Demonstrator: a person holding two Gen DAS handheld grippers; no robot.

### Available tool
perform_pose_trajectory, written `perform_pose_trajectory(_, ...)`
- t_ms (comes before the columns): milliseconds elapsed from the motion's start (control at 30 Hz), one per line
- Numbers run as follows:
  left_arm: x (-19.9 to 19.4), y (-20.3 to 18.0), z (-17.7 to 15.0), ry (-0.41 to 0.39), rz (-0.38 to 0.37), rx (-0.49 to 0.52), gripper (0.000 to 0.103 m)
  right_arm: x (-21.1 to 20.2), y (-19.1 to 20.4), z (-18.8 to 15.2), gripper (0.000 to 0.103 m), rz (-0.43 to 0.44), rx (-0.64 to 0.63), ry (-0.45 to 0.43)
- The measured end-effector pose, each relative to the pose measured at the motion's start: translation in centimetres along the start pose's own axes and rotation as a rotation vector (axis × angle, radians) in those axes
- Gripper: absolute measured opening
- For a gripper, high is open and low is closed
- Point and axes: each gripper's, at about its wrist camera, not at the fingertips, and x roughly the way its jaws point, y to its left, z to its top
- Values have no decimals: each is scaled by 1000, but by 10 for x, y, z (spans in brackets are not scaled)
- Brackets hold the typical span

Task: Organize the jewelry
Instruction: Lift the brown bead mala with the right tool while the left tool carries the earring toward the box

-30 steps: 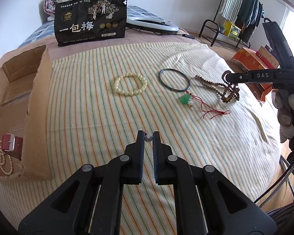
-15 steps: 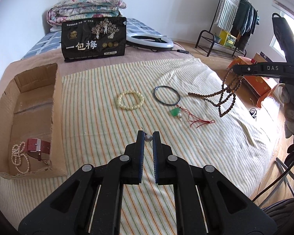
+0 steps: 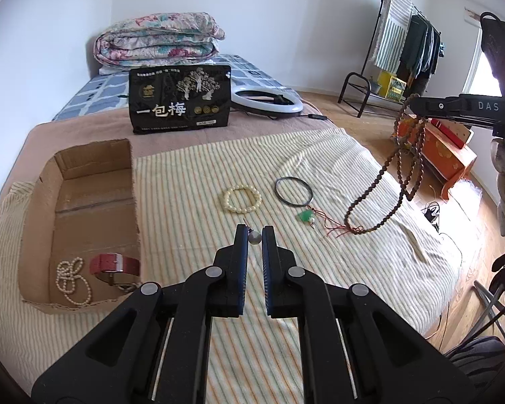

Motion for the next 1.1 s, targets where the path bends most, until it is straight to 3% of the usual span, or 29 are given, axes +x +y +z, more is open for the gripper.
perform_pose_trajectory(467,-36,66,12,-59,81,-60,6,-8,84,35,9,126,-85,-66)
perform_pose_trajectory(1100,-54,157,19,-85,183,-145,6,38,200,85,9,291,-163,-92)
